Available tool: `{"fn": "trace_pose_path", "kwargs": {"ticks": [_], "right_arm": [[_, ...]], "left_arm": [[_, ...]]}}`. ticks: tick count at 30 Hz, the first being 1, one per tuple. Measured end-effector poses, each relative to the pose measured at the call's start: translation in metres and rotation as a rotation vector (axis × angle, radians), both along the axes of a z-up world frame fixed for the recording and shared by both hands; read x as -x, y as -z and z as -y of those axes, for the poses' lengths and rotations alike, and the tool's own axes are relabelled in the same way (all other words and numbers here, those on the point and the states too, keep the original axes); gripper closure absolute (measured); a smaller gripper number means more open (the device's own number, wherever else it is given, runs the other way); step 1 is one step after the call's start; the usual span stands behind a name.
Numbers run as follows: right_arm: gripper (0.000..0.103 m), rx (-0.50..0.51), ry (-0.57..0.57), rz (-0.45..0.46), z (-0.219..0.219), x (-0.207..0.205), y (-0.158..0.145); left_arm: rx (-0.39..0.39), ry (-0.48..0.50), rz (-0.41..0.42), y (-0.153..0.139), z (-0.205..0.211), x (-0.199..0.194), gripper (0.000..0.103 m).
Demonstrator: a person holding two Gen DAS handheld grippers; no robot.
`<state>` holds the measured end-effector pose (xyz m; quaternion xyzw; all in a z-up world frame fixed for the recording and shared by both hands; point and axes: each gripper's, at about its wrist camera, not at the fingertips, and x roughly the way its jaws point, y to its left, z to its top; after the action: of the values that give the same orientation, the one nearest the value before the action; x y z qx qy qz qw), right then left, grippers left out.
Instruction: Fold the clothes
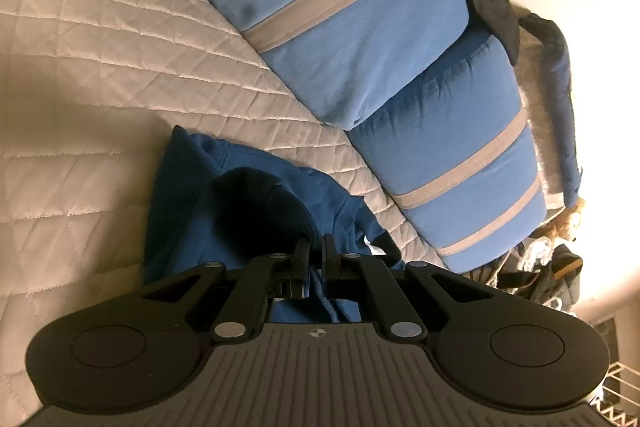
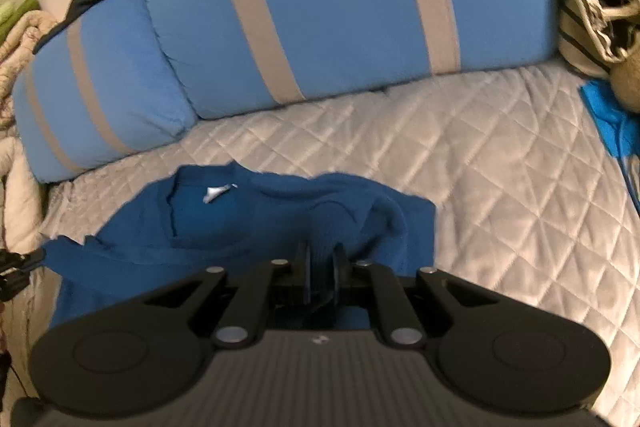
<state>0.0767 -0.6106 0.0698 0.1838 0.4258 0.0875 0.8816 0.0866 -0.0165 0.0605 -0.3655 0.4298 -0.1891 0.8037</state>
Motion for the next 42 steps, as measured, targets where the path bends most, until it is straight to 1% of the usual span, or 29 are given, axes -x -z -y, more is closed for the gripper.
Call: {"fn": "trace_pose_path", "kwargs": {"ticks": [2,4,6,8,11,13,17,19,20,21,22,23,24,25,27,29,31,32,34,38,42], "right_arm": [[0.093,-0.077,0.028,-0.002,0.009,-0.005,0.003],[0.093,-0.200,0.076,-0.013,0.024,-0.011,0.011],[0.093,-0.326,0.148,-0.035,0.042,-0.017,0.025],[0.093,-0.416,0.204,-0.048,0.055,-0.022,0.037],[0.094,-0.525,0.274,-0.057,0.067,-0.031,0.053],[0.094,-0.579,0.308,-0.055,0.070,-0.040,0.062],[0.092,-0.695,0.389,-0.016,0.073,-0.059,0.080],[0.082,-0.730,0.440,0.013,0.073,-0.065,0.087],[0.065,-0.718,0.470,0.044,0.073,-0.067,0.088],[0.044,-0.694,0.476,0.076,0.073,-0.067,0.086],[0.036,-0.660,0.464,0.090,0.071,-0.068,0.082],[0.028,-0.624,0.450,0.101,0.070,-0.069,0.079],[0.027,-0.577,0.420,0.103,0.068,-0.069,0.074],[0.026,-0.534,0.393,0.105,0.067,-0.068,0.070],[0.022,-0.441,0.343,0.108,0.065,-0.064,0.061],[0.020,-0.363,0.295,0.108,0.064,-0.057,0.055],[0.020,-0.299,0.245,0.090,0.063,-0.051,0.053],[0.020,-0.273,0.224,0.080,0.063,-0.047,0.052],[0.021,-0.237,0.192,0.062,0.063,-0.036,0.052],[0.021,-0.179,0.139,0.027,0.062,-0.015,0.052],[0.020,-0.151,0.112,0.003,0.065,0.004,0.043]], "left_arm": [[0.013,-0.015,-0.005,0.002,-0.001,-0.003,0.098],[0.041,-0.036,-0.012,0.004,-0.004,-0.008,0.098],[0.070,-0.059,-0.018,0.007,-0.006,-0.013,0.098],[0.104,-0.088,-0.026,0.009,-0.008,-0.021,0.098],[0.146,-0.132,-0.039,0.013,-0.010,-0.035,0.098],[0.166,-0.168,-0.045,0.017,-0.009,-0.047,0.098],[0.231,-0.265,-0.072,0.033,-0.009,-0.067,0.097],[0.278,-0.329,-0.094,0.042,-0.011,-0.072,0.097],[0.301,-0.360,-0.102,0.046,-0.013,-0.072,0.093],[0.309,-0.376,-0.098,0.048,-0.015,-0.072,0.083],[0.300,-0.378,-0.088,0.046,-0.017,-0.071,0.076],[0.278,-0.373,-0.076,0.044,-0.018,-0.069,0.066],[0.242,-0.357,-0.059,0.039,-0.019,-0.067,0.060],[0.195,-0.338,-0.042,0.034,-0.020,-0.065,0.059],[0.070,-0.287,-0.015,0.022,-0.018,-0.058,0.053],[-0.051,-0.222,0.017,0.012,-0.013,-0.050,0.052],[-0.179,-0.139,0.064,0.002,-0.007,-0.037,0.052],[-0.226,-0.106,0.078,0.000,-0.004,-0.031,0.052],[-0.294,-0.054,0.092,-0.003,-0.002,-0.020,0.051],[-0.385,0.011,0.111,-0.002,-0.002,0.002,0.051],[-0.452,0.047,0.106,-0.006,-0.007,0.017,0.044]]}}
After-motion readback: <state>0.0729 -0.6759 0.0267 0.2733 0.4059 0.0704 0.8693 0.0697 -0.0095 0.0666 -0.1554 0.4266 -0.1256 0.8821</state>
